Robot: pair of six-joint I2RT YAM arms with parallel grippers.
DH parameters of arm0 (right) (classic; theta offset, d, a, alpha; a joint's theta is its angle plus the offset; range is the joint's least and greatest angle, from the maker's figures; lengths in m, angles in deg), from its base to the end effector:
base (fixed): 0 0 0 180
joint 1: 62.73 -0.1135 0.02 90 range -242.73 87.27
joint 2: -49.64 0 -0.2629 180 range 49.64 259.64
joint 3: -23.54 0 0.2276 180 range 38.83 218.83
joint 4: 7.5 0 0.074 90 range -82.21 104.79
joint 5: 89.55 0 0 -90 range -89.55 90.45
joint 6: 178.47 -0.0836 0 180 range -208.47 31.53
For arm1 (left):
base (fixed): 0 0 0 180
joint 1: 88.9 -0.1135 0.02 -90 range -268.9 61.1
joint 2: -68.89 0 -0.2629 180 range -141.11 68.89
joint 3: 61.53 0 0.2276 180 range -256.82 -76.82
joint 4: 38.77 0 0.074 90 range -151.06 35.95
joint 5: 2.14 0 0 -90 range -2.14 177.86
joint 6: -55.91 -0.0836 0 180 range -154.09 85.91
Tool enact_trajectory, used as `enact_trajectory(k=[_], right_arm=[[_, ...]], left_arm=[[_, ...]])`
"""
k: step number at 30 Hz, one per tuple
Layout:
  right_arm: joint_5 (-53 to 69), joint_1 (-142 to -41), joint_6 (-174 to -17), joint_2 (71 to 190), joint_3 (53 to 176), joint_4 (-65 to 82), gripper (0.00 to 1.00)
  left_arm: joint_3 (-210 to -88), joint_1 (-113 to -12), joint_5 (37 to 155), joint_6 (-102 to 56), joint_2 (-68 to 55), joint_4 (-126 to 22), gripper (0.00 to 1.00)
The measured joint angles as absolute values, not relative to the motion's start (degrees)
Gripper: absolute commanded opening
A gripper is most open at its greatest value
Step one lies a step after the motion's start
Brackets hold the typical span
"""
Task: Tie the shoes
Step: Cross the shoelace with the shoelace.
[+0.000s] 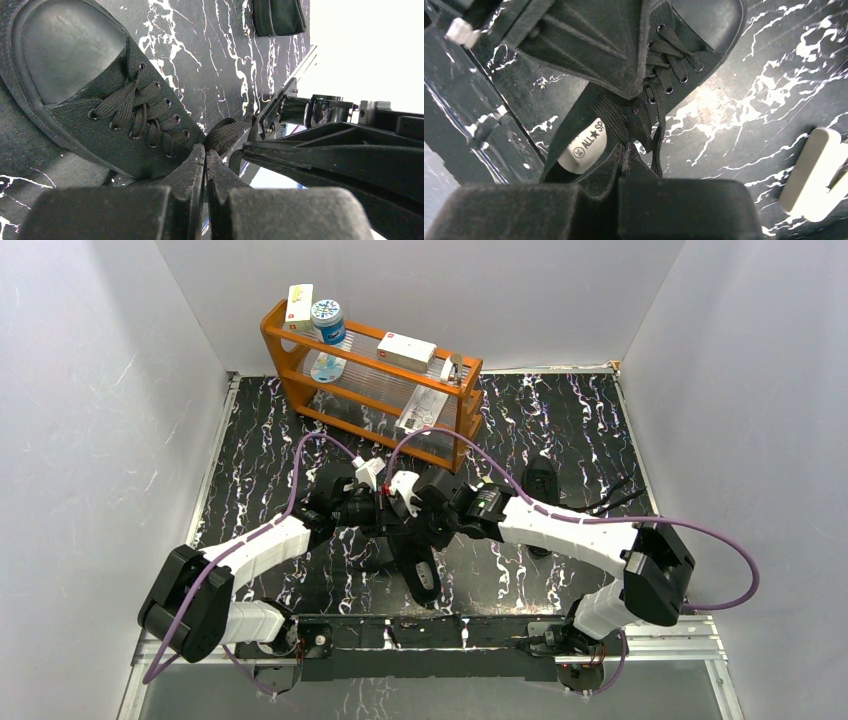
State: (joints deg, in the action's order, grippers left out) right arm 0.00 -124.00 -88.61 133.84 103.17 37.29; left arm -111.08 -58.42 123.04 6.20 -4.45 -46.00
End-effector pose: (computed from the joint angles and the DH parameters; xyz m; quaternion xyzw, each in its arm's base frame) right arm 0.1558 0.2829 0.2373 -0.4757 0.8082 0.1742 0.3005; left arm 0.2124 -0.1809 0.2002 0.0773 0.8394 -0.4862 0.2302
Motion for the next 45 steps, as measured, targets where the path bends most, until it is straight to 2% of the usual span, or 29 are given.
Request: enact_trajectory(k=[15, 23, 26, 29, 31, 33, 41, 45], right_arm=[[-8.3, -123.9, -112.5, 136.6, 99.1, 29.4, 0.00], [-16.6, -123.9, -124.9, 139.8, 98.9, 29.4, 0.01], [-19.8, -124.1, -128.3, 140.1, 99.3, 30.2, 0.08], [-22.9, -124.4, -130.6, 141.4, 100.3, 32.1, 0.20], [-23.2, -124.4, -130.5, 141.6, 100.5, 32.7, 0.20], [-22.9, -124.4, -130.2, 141.5, 100.5, 33.3, 0.26], [-14.4, -124.4, -124.9, 132.3, 96.3, 32.3, 0.50], [-10.0, -124.0, -120.6, 126.3, 96.1, 32.1, 0.55]], left_arm=[[-111.4, -58.4, 123.5, 7.0, -4.4, -46.0, 0.00], [-111.4, -58.4, 124.0, 7.6, -4.4, -46.0, 0.00], [-111.4, -58.4, 124.0, 8.0, -4.4, -46.0, 0.00], [-111.4, -58.4, 124.0, 8.3, -4.3, -46.0, 0.00], [-111.4, -58.4, 124.0, 8.3, -4.2, -46.0, 0.00], [-111.4, -58.4, 123.9, 8.3, -4.0, -46.0, 0.00], [-111.4, -58.4, 123.9, 7.8, -3.9, -46.7, 0.00], [-111.4, -58.5, 124.0, 7.3, -3.9, -46.9, 0.00]])
